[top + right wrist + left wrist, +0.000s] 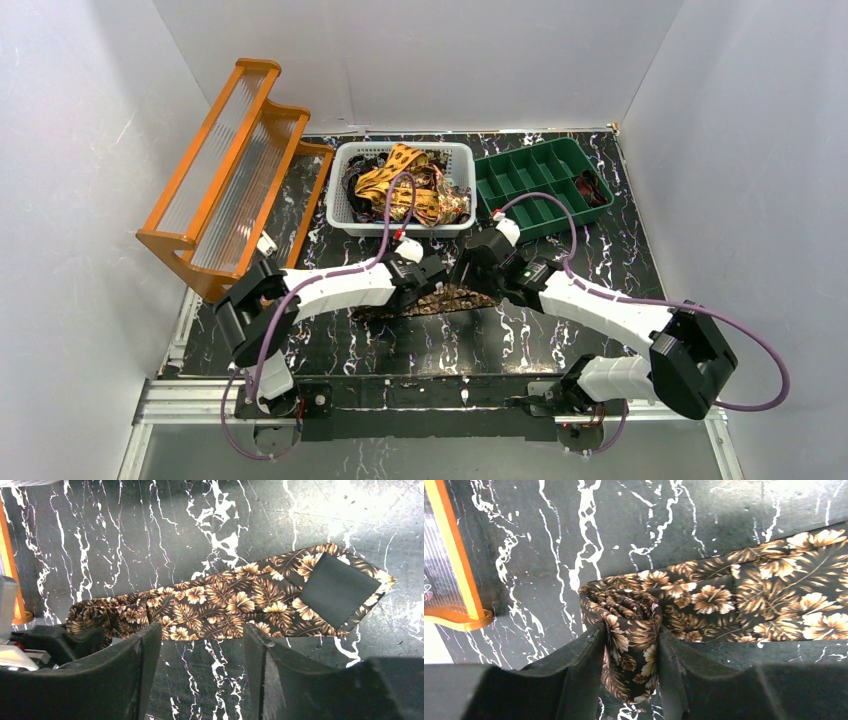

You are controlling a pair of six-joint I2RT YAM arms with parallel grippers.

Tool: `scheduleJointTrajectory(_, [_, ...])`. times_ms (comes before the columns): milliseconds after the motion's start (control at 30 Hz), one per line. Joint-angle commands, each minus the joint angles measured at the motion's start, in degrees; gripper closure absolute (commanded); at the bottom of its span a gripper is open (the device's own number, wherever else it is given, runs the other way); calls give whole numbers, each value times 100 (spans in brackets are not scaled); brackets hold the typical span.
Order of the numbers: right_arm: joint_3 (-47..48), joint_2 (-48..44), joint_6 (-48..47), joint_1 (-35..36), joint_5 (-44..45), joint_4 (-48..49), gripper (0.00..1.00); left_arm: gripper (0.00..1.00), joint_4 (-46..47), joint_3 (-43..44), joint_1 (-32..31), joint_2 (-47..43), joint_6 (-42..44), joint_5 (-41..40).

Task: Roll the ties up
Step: Roll the tie into the bin.

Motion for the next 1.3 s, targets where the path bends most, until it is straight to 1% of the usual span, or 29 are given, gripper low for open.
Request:
scheduleJointTrajectory(0, [-162, -260, 191, -53, 239, -86, 27, 57, -73, 346, -121, 268, -189, -124])
scheduleJointTrajectory(33, [-201, -303, 220, -51, 252, -93, 25, 54, -18, 398, -130, 318, -187, -42])
scheduleJointTrajectory(100, [-281, -397, 259, -63, 280, -128, 18, 44, 147, 471, -127, 372, -181, 135])
scheduleJointTrajectory(200, [-425, -556, 302, -83, 309, -159, 5, 35, 394, 552, -131, 337, -171, 477])
scheduleJointTrajectory(233, [-469, -614, 298, -96, 294, -149, 2, 31, 509, 511, -131, 257, -171, 624])
scheduleJointTrajectory(300, [-560, -722, 278, -110, 287, -115, 1, 23, 719, 393, -112, 4, -253, 834])
scheduleJointTrajectory(400, [-729, -891, 168, -113, 196, 180, 1, 16, 1101, 90, 27, -660, -419, 1131])
scheduleJointTrajectory(500, [-986, -1047, 30, -120, -144, 891, 1, 4, 1297, -235, 254, -1437, -456, 1169])
scheduleJointTrajectory(600, [-1315, -1109, 47, -121, -559, 1863, 1, 2, 1315, -673, 772, -2272, -447, 1361])
scheduleJointTrajectory(667, [-1495, -984, -22, -121, -1105, 2520, 1, 2, 1409, -1159, 1217, -2764, -424, 1673])
scheduleJointTrajectory(700, [-1506, -853, -109, -121, -1461, 2758, 1, 2, 1430, -1339, 1432, -2983, -403, 1813])
scheduleJointTrajectory(767, [-1334, -540, -77, -125, -2116, 2872, 1, 2, 1509, -1717, 1797, -3398, -353, 2062])
scheduleJointTrajectory(833, [-1207, -86, -59, -126, -2721, 3377, 3, 2, 1597, -2047, 2142, -3655, -274, 2390])
scheduleJointTrajectory(933, [-531, 792, -108, -6, -3004, 3167, 8, 2, 1722, -2433, 2727, -3804, -147, 2896])
scheduleJointTrajectory(1000, [-107, 1270, -111, 110, -3051, 2928, 15, 2, 1913, -2655, 3080, -3876, -62, 3335])
scheduleJointTrajectory(1067, [225, 1666, -158, 233, -3107, 2839, 22, 2, 2021, -2802, 3346, -3925, -34, 3606])
scheduleJointTrajectory(1133, [564, 1970, -157, 367, -2967, 2570, 28, 2, 2071, -2889, 3554, -3966, 9, 3787])
scheduleJointTrajectory(1167, [705, 2098, -170, 419, -2932, 2471, 31, 2, 2122, -2935, 3620, -3993, 33, 4000])
scheduleJointTrajectory(1267, [1044, 2495, -114, 454, -2950, 2123, 35, 2, 2186, -3016, 3731, -4008, 56, 4162])
